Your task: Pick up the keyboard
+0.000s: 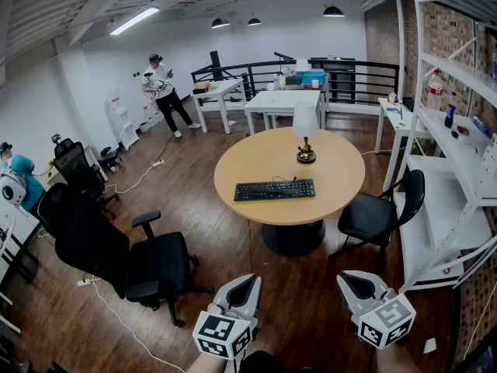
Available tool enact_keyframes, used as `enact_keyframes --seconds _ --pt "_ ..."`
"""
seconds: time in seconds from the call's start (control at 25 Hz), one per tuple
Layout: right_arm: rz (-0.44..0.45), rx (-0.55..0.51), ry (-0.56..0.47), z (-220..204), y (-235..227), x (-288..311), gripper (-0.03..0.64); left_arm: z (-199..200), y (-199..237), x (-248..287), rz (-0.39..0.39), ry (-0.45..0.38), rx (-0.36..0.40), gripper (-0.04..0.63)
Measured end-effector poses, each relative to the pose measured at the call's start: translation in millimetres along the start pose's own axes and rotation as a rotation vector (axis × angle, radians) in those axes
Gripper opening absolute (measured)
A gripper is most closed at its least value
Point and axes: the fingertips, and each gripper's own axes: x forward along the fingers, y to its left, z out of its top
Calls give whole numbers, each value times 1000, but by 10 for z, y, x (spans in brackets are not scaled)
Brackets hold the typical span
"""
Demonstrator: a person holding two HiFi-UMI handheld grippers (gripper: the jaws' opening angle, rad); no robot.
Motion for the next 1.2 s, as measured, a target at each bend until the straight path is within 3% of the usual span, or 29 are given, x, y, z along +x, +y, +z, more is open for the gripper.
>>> enact_keyframes --seconds 0.28,0.48,0.64,0.76,1.0,1.2 --pt "19 3 21 -67 -277 627 2 -26 380 432 -8 6 -12 1" --pt "10 2 14 15 -488 1359 2 -90 952 875 -22 16 35 1" --pt "3 4 9 200 -677 2026 2 25 1517 1244 -44 16 -4 1" --pt "4 15 -2 325 -777 2436 2 60 1868 1461 -63 24 9 1" --pt "-33 39 32 308 -834 3136 2 107 2542 1701 -77 19 -16 1" --pt "-15 45 40 317 -876 3451 2 -1 2860 1928 -91 28 -18 1"
